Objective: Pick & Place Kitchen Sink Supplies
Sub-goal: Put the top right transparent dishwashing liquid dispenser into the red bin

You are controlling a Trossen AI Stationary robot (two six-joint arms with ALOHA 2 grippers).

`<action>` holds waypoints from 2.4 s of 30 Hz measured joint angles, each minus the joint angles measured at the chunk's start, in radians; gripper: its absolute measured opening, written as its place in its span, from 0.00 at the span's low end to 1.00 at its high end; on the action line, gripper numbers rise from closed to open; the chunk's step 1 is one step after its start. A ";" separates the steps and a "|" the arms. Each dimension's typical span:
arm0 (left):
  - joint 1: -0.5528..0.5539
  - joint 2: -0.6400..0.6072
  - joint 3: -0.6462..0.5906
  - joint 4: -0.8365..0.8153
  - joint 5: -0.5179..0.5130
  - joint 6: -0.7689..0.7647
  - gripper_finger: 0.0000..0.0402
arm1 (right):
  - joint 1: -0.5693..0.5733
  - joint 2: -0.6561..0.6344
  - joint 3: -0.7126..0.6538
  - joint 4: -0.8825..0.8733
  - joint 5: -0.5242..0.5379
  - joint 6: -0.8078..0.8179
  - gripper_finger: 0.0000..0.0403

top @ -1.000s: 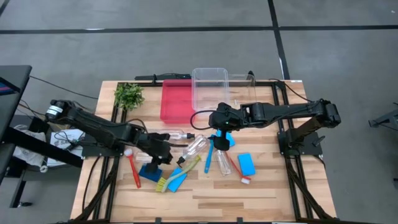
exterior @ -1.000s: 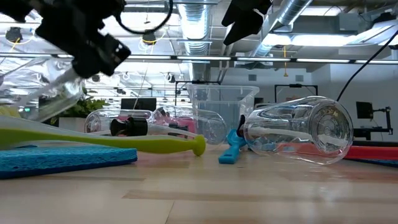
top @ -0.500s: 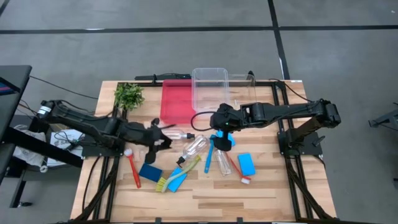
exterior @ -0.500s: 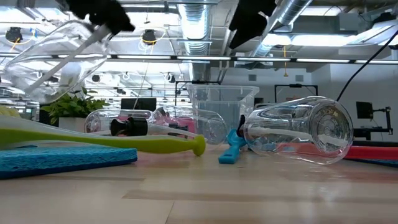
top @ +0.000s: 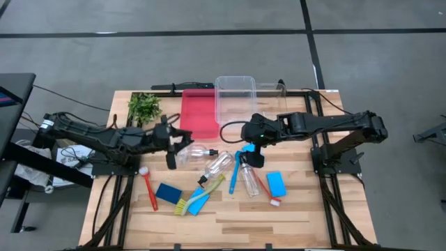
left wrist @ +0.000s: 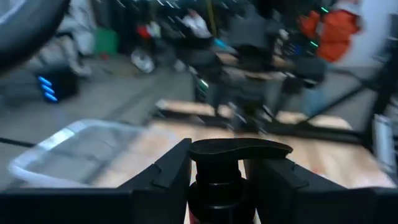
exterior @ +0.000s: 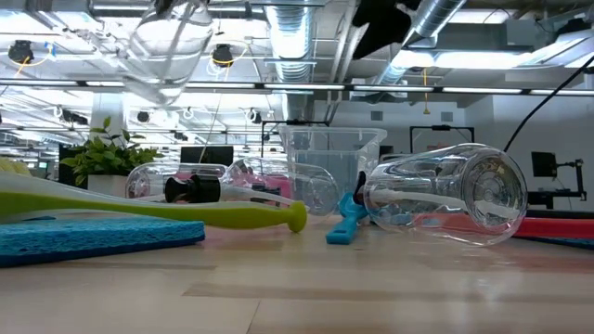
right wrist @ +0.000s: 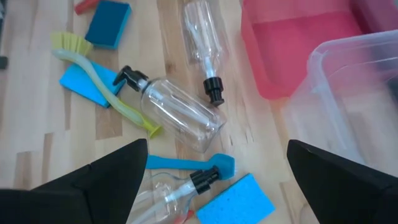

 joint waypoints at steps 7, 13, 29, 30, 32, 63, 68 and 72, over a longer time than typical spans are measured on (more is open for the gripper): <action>0.088 0.007 0.000 0.183 -0.144 0.152 0.33 | -0.006 -0.082 0.000 -0.008 0.002 -0.010 0.94; 0.243 0.042 0.000 0.322 -0.145 0.244 0.34 | -0.015 -0.128 0.000 -0.008 0.002 -0.038 0.94; 0.841 0.385 0.000 0.682 0.374 0.198 0.34 | -0.156 -0.130 0.000 -0.008 0.093 -0.085 0.94; 0.876 0.417 0.000 0.727 0.420 0.168 0.33 | -0.169 -0.130 0.000 -0.008 0.093 -0.083 0.94; 0.936 0.479 0.000 0.806 0.489 0.112 0.32 | -0.196 -0.130 0.000 -0.008 0.093 -0.075 0.94; 1.034 0.809 0.000 1.030 0.733 -0.014 0.35 | -0.277 -0.130 0.000 -0.005 0.089 0.035 0.94; 1.035 0.810 0.000 1.036 0.730 -0.005 0.36 | -0.277 -0.130 0.000 -0.005 0.088 0.041 0.94; 1.035 0.834 0.000 1.042 0.730 -0.005 0.34 | -0.277 -0.129 0.000 -0.002 0.088 0.042 0.94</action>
